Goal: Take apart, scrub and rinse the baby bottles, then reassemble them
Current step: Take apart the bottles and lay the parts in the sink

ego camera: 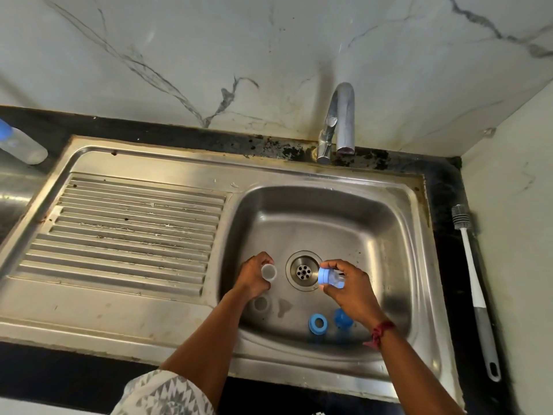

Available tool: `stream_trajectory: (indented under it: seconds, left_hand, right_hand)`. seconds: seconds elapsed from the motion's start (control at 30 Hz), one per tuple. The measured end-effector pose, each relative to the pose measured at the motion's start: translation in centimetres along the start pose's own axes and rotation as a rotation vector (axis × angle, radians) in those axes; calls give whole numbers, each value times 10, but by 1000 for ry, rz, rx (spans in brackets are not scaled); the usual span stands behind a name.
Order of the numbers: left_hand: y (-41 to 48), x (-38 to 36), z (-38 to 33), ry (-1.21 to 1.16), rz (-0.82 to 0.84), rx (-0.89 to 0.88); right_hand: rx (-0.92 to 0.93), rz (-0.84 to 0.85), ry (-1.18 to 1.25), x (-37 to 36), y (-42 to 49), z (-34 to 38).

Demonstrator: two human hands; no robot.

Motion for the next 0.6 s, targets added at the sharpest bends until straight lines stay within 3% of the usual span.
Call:
stream_trajectory:
  seconds: [0.33,0.47,0.6]
  left_hand:
    - [0,11,-8,-9,61,-6]
    - [-11,35,-40,75,-24,-138]
    - [-30,33,-81,-133,-29,-202]
  right_hand:
    - [20,-1,18,-2,-1,6]
    - [15,-44,45,-1,0,8]
    - [-21,-39,155,-1,-2,13]
Point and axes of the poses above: each hand's wrist, its own y-axis towards the middle knuckle, its own x-axis out of the back of the hand, z = x × y, the point moved 5 cm from there along y, towards the middle knuckle, and after that the axes turned 3 degrees about y, right-handed, at the moved point
